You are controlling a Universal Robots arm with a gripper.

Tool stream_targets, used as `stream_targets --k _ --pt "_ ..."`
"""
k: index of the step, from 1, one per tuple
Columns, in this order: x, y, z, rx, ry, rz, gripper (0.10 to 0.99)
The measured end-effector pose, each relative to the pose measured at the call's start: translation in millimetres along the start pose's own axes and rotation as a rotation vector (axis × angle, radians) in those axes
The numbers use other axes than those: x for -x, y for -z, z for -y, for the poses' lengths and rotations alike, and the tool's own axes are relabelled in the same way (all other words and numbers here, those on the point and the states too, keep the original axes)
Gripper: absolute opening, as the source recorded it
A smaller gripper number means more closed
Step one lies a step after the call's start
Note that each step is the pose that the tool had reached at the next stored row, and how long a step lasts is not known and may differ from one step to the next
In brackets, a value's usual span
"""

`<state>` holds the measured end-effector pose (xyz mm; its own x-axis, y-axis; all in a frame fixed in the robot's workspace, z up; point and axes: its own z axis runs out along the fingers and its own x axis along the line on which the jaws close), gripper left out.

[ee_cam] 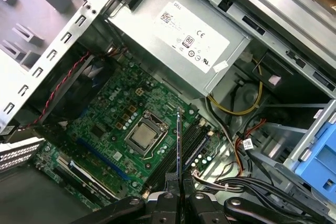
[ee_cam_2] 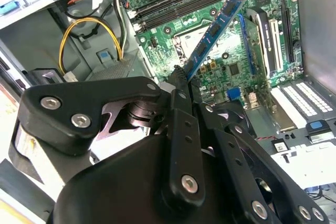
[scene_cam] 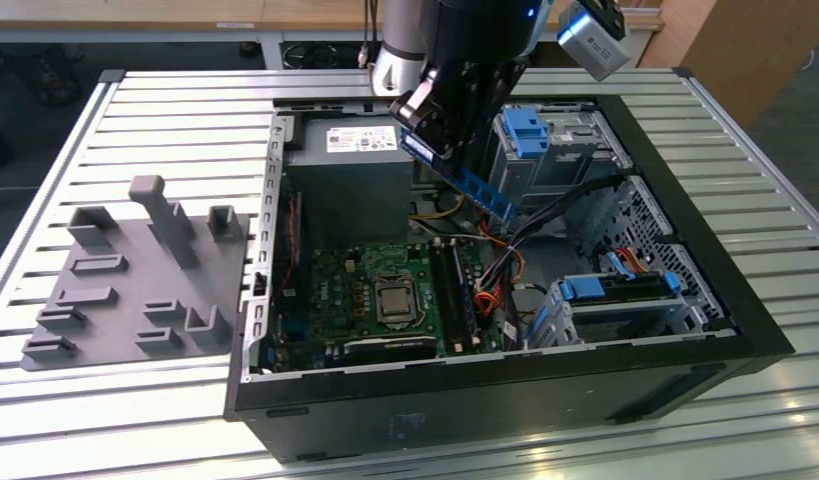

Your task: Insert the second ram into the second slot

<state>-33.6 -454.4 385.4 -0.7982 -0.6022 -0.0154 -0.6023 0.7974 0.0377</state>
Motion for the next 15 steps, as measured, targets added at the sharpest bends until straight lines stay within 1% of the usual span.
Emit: stream_targets --k 10,15 --pt "0.0 -0.1 0.0 0.0 -0.026 0.001 0.137" --pt "0.0 -0.2 0.0 -0.001 -0.053 0.0019 0.137"
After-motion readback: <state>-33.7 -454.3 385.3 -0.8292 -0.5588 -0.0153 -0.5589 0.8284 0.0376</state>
